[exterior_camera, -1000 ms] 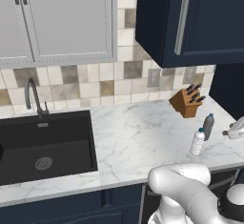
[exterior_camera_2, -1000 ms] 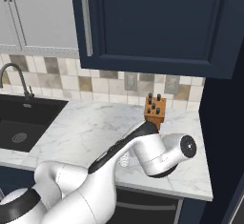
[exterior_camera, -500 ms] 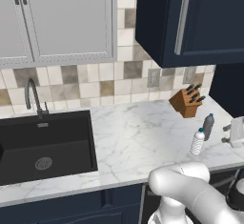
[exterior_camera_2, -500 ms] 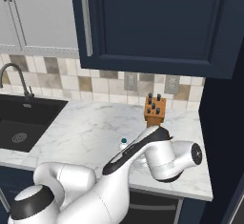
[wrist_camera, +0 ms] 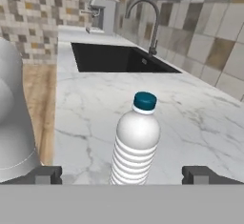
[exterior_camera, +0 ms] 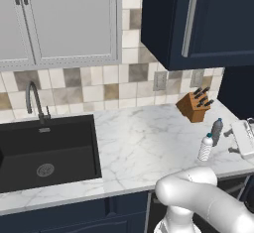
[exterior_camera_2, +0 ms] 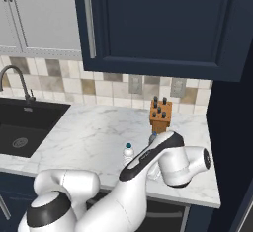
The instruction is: Take the bottled waters from the counter and place them in the freezer to freeze. Close the freezer door after placing the bottles.
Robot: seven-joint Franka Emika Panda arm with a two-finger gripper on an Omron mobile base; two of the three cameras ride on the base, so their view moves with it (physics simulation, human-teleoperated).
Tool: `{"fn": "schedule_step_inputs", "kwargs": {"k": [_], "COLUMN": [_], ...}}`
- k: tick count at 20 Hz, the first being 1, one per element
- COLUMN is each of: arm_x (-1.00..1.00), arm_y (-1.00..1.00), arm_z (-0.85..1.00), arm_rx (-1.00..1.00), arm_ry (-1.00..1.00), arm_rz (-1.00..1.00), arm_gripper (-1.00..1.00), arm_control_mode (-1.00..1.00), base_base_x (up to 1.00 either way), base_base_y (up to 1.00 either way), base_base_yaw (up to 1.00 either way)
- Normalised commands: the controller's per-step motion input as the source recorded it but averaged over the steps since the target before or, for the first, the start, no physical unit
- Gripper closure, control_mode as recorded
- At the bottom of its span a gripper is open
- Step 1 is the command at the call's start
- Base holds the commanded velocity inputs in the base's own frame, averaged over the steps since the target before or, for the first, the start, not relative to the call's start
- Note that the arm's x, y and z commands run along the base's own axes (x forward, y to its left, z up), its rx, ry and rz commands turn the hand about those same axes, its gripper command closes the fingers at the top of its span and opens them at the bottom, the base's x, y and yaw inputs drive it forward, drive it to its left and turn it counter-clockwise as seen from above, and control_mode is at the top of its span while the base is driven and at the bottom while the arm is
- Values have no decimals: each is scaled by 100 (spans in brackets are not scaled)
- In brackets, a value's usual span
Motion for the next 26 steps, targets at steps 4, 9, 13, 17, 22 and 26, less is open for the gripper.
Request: {"fn": "schedule_step_inputs", "kwargs": {"k": [4,9,13,17,22,26], "arm_x": [0,0,0,0,0,0], "arm_y": [15,0,11,24,13,0], "arm_z": [0,-4,-13,-6,0,0], "arm_rx": [0,0,0,0,0,0], "arm_ry": [-1,-2,0,-1,0,0], "arm_rz": [3,0,0,0,0,0], "arm_gripper": [-100,-100,-100,-100,-100,-100], "arm_control_mode": [-100,-100,-100,-100,-100,-100], "base_base_x": [0,0,0,0,0,0], "base_base_y": [0,0,0,0,0,0], "base_base_yaw": [0,0,0,0,0,0]}}
